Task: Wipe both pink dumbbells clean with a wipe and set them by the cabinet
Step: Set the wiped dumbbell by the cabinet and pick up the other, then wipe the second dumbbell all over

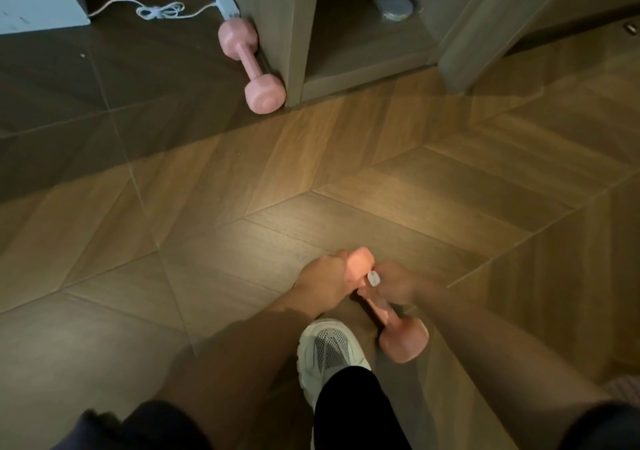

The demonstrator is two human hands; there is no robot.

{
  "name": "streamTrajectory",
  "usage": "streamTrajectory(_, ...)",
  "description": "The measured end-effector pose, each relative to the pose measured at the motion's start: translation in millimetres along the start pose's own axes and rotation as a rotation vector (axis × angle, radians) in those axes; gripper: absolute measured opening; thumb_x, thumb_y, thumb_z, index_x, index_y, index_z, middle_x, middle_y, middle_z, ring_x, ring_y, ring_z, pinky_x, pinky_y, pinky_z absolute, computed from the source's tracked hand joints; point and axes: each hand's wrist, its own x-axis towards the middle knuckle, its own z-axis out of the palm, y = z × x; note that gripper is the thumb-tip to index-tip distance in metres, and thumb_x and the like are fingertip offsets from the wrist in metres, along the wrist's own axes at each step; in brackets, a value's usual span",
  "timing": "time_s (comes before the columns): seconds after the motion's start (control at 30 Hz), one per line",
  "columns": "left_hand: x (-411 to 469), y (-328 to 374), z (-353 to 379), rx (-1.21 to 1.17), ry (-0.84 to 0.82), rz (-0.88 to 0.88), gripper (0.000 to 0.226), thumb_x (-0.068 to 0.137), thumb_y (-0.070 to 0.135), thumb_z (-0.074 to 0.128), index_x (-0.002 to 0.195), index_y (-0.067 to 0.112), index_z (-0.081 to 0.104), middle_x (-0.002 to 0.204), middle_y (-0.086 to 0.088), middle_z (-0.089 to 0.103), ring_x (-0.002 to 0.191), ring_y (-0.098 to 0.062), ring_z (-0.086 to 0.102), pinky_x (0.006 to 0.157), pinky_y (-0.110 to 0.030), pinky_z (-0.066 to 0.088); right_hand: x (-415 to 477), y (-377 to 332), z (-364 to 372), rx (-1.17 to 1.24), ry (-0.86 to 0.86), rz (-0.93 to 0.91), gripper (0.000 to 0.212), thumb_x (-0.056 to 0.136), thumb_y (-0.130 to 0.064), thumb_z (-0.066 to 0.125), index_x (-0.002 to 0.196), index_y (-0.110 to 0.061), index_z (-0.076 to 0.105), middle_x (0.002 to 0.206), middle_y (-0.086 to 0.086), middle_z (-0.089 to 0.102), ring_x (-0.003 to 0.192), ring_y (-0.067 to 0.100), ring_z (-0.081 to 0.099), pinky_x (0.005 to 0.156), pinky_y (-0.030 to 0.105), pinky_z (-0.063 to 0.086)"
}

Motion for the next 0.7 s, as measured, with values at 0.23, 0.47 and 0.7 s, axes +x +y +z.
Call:
streamTrajectory(0.23,-32,-7,-108,0.064,0.131,0.078,0.055,0.091,0.042,0.063,0.135,0.015,0.046,0.117,-0.015,0.065,0.105,-0.033,0.062,0.08,-0.039,0.048,-36,-91,-41,0.119,0.119,-0.199,0.004,0.088,-0.02,0.068,0.089,-0.02,0.064,0.09,-0.002,0.064,0.087,0.015,0.059,0.071,0.023,0.045)
streamTrajectory(0.47,-138,-61,-226,-0.198,0.356,-0.062,0.069,0.089,0.037,0.069,0.146,0.016,0.036,0.136,-0.009,0.057,0.119,-0.026,0.058,0.098,-0.038,0.048,-95,-242,-39,0.278,0.241,-0.337,0.021,0.088,-0.022,0.068,0.101,-0.006,0.067,0.096,0.006,0.067,0.088,0.018,0.064,0.072,0.028,0.052)
streamTrajectory(0.7,-260,-84,-266,-0.489,0.299,-0.123,0.054,0.078,0.029,0.058,0.125,0.003,0.061,0.121,-0.017,0.065,0.113,-0.031,0.06,0.101,-0.047,0.046,-169,-356,-6,0.491,0.35,-0.37,0.027,0.085,-0.036,0.068,0.093,-0.01,0.061,0.073,0.004,0.058,0.061,0.014,0.049,0.051,0.024,0.038)
